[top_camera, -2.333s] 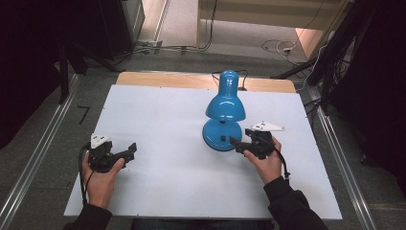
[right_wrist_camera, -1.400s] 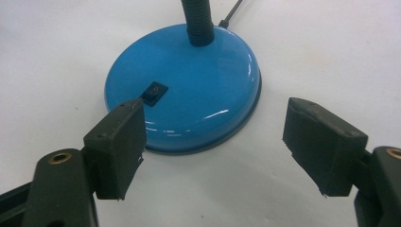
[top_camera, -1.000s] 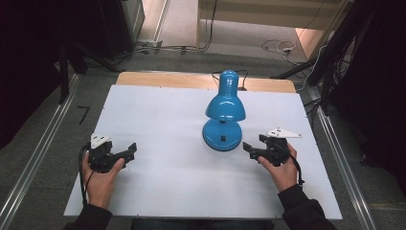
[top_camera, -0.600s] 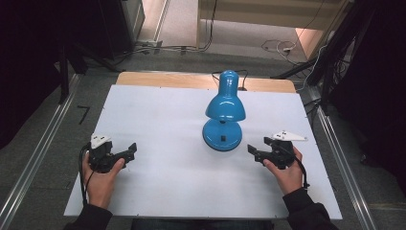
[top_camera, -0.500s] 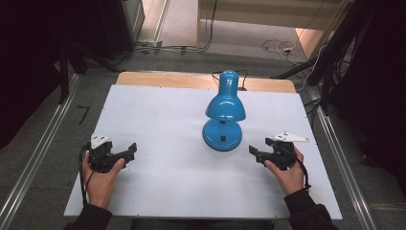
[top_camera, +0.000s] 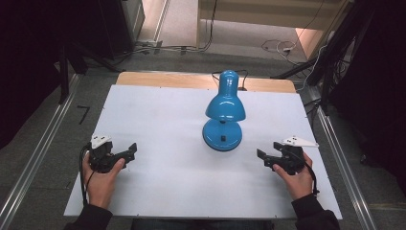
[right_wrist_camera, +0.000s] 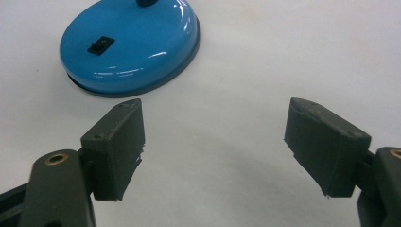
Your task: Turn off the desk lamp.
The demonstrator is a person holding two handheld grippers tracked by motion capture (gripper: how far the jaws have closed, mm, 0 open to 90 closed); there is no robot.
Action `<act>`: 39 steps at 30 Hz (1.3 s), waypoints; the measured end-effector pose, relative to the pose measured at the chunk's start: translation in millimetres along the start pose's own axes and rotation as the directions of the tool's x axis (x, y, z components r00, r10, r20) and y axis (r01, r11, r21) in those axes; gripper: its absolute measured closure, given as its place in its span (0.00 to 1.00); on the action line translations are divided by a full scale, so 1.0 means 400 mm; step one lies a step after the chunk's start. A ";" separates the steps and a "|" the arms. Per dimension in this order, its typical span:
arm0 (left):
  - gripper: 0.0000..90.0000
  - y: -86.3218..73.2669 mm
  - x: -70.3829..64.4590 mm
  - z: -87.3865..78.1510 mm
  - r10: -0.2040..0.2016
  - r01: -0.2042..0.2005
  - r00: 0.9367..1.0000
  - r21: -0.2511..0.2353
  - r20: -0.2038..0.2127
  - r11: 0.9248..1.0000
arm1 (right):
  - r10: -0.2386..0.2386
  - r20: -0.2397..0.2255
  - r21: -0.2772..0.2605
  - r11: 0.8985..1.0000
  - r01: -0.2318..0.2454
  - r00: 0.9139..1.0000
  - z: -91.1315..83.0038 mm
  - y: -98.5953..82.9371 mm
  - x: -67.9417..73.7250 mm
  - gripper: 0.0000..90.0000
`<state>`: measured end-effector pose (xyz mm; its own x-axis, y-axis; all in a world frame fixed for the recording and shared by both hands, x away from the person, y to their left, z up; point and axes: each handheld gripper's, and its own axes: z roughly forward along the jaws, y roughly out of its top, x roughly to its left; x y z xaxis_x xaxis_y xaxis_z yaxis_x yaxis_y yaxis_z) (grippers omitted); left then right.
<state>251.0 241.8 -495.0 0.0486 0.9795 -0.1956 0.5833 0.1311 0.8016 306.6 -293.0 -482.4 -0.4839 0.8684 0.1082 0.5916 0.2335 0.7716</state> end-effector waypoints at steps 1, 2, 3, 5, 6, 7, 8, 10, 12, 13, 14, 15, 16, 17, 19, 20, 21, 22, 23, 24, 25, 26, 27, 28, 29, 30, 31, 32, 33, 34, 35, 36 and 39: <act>0.12 0.000 0.000 0.000 0.001 -0.001 1.000 0.000 0.000 1.000 | -0.001 0.001 0.000 1.000 0.001 1.000 -0.001 -0.002 -0.002 0.22; 0.12 0.000 0.000 0.000 0.001 -0.001 1.000 0.001 0.001 1.000 | 0.000 0.003 0.001 1.000 0.000 1.000 -0.004 -0.004 -0.004 0.22; 0.12 0.000 0.000 0.000 0.000 0.000 1.000 0.001 0.001 1.000 | 0.000 0.003 -0.001 1.000 0.000 1.000 -0.005 -0.005 -0.006 0.22; 0.12 0.000 0.000 0.001 0.000 0.000 1.000 0.001 0.001 1.000 | 0.005 0.004 -0.002 1.000 -0.005 1.000 -0.010 -0.007 -0.009 0.22; 0.12 0.000 0.001 0.001 0.000 0.000 1.000 0.002 0.000 1.000 | 0.007 0.006 -0.002 1.000 -0.007 1.000 -0.012 -0.008 -0.011 0.22; 0.12 0.000 0.001 0.001 0.000 0.000 1.000 0.002 0.000 1.000 | 0.008 0.005 -0.004 1.000 -0.008 1.000 -0.013 -0.009 -0.012 0.22; 0.12 0.000 0.001 0.001 -0.001 0.001 1.000 0.001 0.000 1.000 | 0.008 0.007 -0.004 1.000 -0.008 1.000 -0.015 -0.009 -0.013 0.22; 0.12 0.000 0.001 0.001 -0.001 0.001 1.000 0.001 0.000 1.000 | 0.011 0.006 -0.003 1.000 -0.011 1.000 -0.019 -0.011 -0.015 0.22; 0.12 -0.001 0.001 0.000 -0.001 0.001 1.000 0.002 0.000 1.000 | 0.015 0.008 -0.003 1.000 -0.015 1.000 -0.022 -0.013 -0.017 0.22; 0.12 -0.001 0.001 0.001 0.000 0.000 1.000 0.003 0.000 1.000 | 0.013 0.010 -0.005 1.000 -0.013 1.000 -0.023 -0.014 -0.019 0.22; 0.12 -0.001 0.001 0.001 -0.001 0.001 1.000 0.003 0.000 1.000 | 0.014 0.011 -0.004 1.000 -0.014 1.000 -0.025 -0.016 -0.021 0.22; 0.12 -0.001 0.001 0.001 -0.001 0.001 1.000 0.003 0.000 1.000 | 0.015 0.012 -0.004 1.000 -0.015 1.000 -0.027 -0.017 -0.022 0.22; 0.12 -0.001 0.001 0.001 -0.001 0.001 1.000 0.003 -0.001 1.000 | 0.015 0.013 -0.005 1.000 -0.015 1.000 -0.028 -0.018 -0.024 0.22; 0.12 -0.001 0.001 0.001 -0.001 0.001 1.000 0.003 0.000 1.000 | 0.019 0.014 -0.004 1.000 -0.019 1.000 -0.030 -0.019 -0.025 0.22; 0.12 -0.001 0.001 0.001 -0.001 0.001 1.000 0.003 0.000 1.000 | 0.022 0.016 -0.004 1.000 -0.022 1.000 -0.033 -0.022 -0.028 0.22; 0.12 -0.001 0.001 0.001 -0.001 0.001 1.000 0.003 0.000 1.000 | 0.026 0.017 -0.005 1.000 -0.026 1.000 -0.035 -0.023 -0.030 0.22; 0.12 -0.001 0.001 0.001 -0.001 0.001 1.000 0.003 -0.001 1.000 | 0.029 0.019 -0.003 1.000 -0.029 0.999 -0.037 -0.025 -0.031 0.21; 0.12 -0.001 0.001 0.001 -0.001 0.001 1.000 0.003 0.000 1.000 | 0.028 0.019 -0.006 1.000 -0.028 0.999 -0.039 -0.027 -0.034 0.21; 0.12 -0.001 0.001 0.001 -0.001 0.001 1.000 0.003 0.000 1.000 | 0.032 0.021 -0.005 0.999 -0.032 0.999 -0.041 -0.029 -0.035 0.21; 0.12 -0.001 0.001 0.001 -0.001 0.001 1.000 0.004 -0.001 1.000 | 0.030 0.023 -0.005 1.000 -0.030 0.999 -0.042 -0.030 -0.038 0.21; 0.12 -0.001 0.001 0.001 -0.001 0.001 1.000 0.003 -0.001 1.000 | 0.033 0.023 -0.008 0.999 -0.033 0.999 -0.044 -0.032 -0.039 0.21; 0.12 -0.001 0.001 0.001 -0.001 0.001 1.000 0.003 -0.001 1.000 | 0.040 0.024 -0.005 0.999 -0.039 0.999 -0.047 -0.033 -0.040 0.21; 0.12 -0.001 0.001 0.001 -0.001 0.001 1.000 0.002 -0.001 1.000 | 0.038 0.026 -0.006 0.999 -0.038 0.999 -0.049 -0.035 -0.043 0.21; 0.12 -0.001 0.001 0.001 -0.001 0.001 1.000 0.003 0.000 1.000 | 0.040 0.027 -0.007 0.999 -0.040 0.999 -0.051 -0.037 -0.045 0.21; 0.12 -0.001 0.001 0.001 -0.002 0.002 1.000 0.002 -0.001 1.000 | 0.041 0.030 -0.008 0.999 -0.041 0.999 -0.052 -0.039 -0.047 0.21; 0.12 -0.001 0.001 0.001 -0.002 0.002 1.000 0.002 -0.002 1.000 | 0.045 0.031 -0.008 0.999 -0.044 0.999 -0.055 -0.040 -0.050 0.21; 0.12 -0.001 0.001 0.001 -0.002 0.002 1.000 0.002 -0.001 1.000 | 0.047 0.033 -0.009 0.999 -0.047 0.998 -0.057 -0.042 -0.051 0.21; 0.12 -0.001 0.001 0.001 -0.001 0.001 1.000 0.002 0.000 1.000 | 0.047 0.034 -0.010 0.999 -0.047 0.998 -0.059 -0.044 -0.054 0.21; 0.12 -0.001 0.001 0.001 -0.002 0.002 1.000 0.002 -0.001 1.000 | 0.052 0.036 -0.009 0.999 -0.052 0.998 -0.062 -0.045 -0.056 0.21; 0.12 -0.001 0.000 0.001 -0.001 0.001 1.000 0.002 0.000 1.000 | 0.054 0.040 -0.011 0.998 -0.054 0.998 -0.065 -0.047 -0.059 0.21; 0.12 -0.001 0.000 0.001 -0.001 0.001 1.000 0.002 0.000 1.000 | 0.059 0.044 -0.012 0.998 -0.058 0.997 -0.068 -0.049 -0.061 0.21; 0.12 -0.001 0.000 0.001 -0.001 0.001 1.000 0.002 0.000 1.000 | 0.059 0.044 -0.012 0.998 -0.059 0.997 -0.071 -0.051 -0.064 0.21; 0.12 -0.001 0.000 0.001 -0.001 0.001 1.000 0.003 0.000 1.000 | 0.068 0.052 -0.013 0.998 -0.068 0.996 -0.077 -0.057 -0.071 0.21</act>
<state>251.2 241.7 -495.7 0.0475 0.9794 -0.1965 0.5855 0.1321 0.7998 287.3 -336.5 -483.8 -0.4081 0.9039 0.1280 0.6146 0.1683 0.7707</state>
